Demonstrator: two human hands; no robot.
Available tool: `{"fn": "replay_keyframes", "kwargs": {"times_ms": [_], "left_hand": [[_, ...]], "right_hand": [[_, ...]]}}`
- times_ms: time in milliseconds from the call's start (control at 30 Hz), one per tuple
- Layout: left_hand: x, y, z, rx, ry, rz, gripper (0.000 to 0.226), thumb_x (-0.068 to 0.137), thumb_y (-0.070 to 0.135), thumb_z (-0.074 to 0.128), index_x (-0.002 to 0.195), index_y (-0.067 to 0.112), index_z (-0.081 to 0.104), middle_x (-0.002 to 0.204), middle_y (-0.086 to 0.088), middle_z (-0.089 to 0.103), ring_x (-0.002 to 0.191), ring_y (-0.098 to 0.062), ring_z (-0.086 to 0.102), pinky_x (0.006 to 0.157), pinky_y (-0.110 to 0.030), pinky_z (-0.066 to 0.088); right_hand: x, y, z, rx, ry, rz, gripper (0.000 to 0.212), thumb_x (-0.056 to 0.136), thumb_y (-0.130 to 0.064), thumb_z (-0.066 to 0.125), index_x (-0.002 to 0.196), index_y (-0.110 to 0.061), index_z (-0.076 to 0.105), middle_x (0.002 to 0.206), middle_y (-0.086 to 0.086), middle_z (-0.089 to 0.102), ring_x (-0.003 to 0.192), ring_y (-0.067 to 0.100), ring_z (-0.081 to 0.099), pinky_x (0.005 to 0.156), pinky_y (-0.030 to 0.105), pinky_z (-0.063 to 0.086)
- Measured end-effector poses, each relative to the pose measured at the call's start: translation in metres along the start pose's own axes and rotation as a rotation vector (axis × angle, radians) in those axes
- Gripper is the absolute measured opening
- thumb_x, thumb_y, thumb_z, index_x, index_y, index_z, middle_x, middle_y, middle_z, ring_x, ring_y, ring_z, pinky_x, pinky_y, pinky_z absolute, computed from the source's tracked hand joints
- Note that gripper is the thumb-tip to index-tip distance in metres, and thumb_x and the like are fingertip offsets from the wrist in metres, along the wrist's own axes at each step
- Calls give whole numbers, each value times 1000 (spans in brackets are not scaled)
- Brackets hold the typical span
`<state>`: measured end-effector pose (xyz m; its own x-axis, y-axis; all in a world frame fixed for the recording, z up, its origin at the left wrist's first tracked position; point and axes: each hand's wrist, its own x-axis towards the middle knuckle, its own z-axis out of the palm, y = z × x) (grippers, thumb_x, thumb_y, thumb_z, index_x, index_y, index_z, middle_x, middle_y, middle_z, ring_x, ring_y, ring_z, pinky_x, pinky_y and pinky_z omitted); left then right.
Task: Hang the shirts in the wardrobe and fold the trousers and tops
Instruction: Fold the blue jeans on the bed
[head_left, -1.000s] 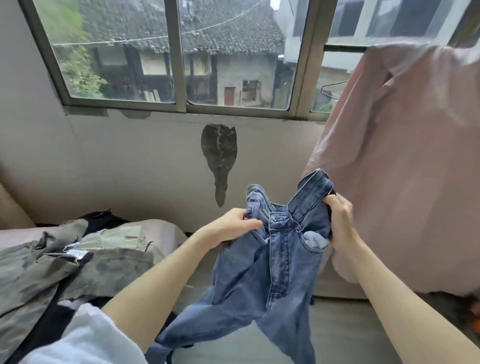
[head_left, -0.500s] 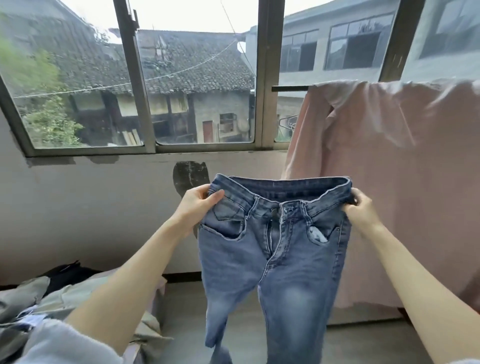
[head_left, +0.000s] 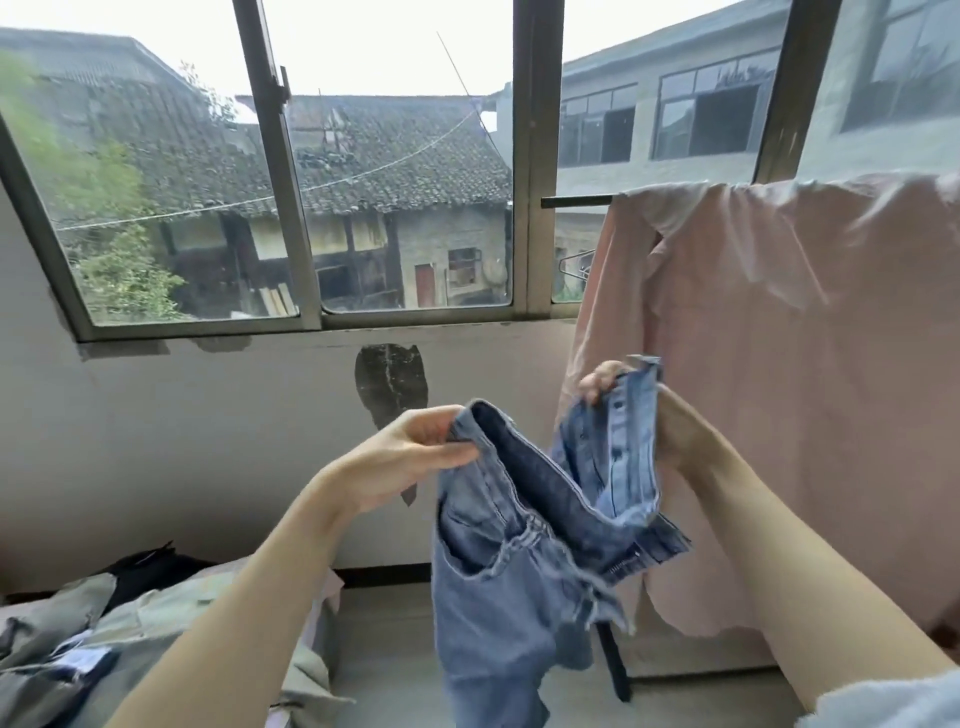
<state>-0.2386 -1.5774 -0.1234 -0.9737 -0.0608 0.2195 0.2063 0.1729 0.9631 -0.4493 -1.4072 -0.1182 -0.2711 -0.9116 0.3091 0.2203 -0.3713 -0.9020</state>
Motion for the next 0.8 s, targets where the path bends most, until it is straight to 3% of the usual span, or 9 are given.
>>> {"fn": "replay_keyframes", "kwargs": {"times_ms": [67,167,267,333,400,467,567,667,800], "left_hand": [[4,-10,21,123,150,74,17,85,-2,60,98,9,66,98,-1,64,88,-6,61,79,-20,48],[-2,-30,43,91,372,109,20,83,-3,61,89,15,68,108,3,51,94,4,57,84,-19,47],[-16,-50,50,29,443,71,18,80,4,63,95,15,68,128,4,48,114,-9,53,94,-28,47],[-20,-58,54,35,465,51,22,83,0,61,103,7,64,120,-11,57,107,-24,58,90,-28,50],[-20,-60,53,39,561,37,18,85,-5,58,102,0,61,105,-22,61,93,-25,60,81,-27,52],[-20,-62,47,73,673,19,13,86,-3,59,98,2,62,107,-29,57,93,-27,58,86,-37,51],[-19,-62,39,174,748,4,11,87,3,60,90,13,62,105,-26,56,96,-32,56,91,-41,47],[-17,-59,42,245,786,-1,12,87,4,61,84,16,61,97,-12,49,90,-23,52,87,-28,45],[-24,-41,37,264,737,38,16,86,2,61,89,18,61,102,-8,47,98,-27,52,92,-36,48]], "right_hand": [[12,12,30,-182,-70,75,7,76,-12,70,70,-15,69,74,1,67,67,12,63,67,23,54],[15,41,68,-515,149,55,16,83,-3,64,82,-19,62,79,-1,64,67,9,60,60,16,50],[4,57,77,-694,247,145,15,85,-15,65,94,-16,54,88,3,57,69,7,53,58,11,45],[-7,58,74,-768,233,196,15,88,-17,61,100,-8,58,89,2,61,71,5,55,63,11,46],[-20,56,66,-588,211,216,23,90,-23,57,106,-7,61,94,4,63,78,11,59,72,21,49],[-40,54,52,-319,116,255,34,87,-33,60,115,-14,57,108,10,62,92,21,62,79,31,52],[-64,57,38,-366,-65,287,54,80,-33,67,130,-36,45,124,6,59,111,24,59,89,33,50],[-67,74,45,-733,19,123,55,81,-10,67,123,-38,46,113,-7,63,102,8,61,90,24,48],[-51,68,49,-1006,228,-107,31,82,-1,65,107,-16,54,90,-11,62,80,1,62,77,28,49]]}}
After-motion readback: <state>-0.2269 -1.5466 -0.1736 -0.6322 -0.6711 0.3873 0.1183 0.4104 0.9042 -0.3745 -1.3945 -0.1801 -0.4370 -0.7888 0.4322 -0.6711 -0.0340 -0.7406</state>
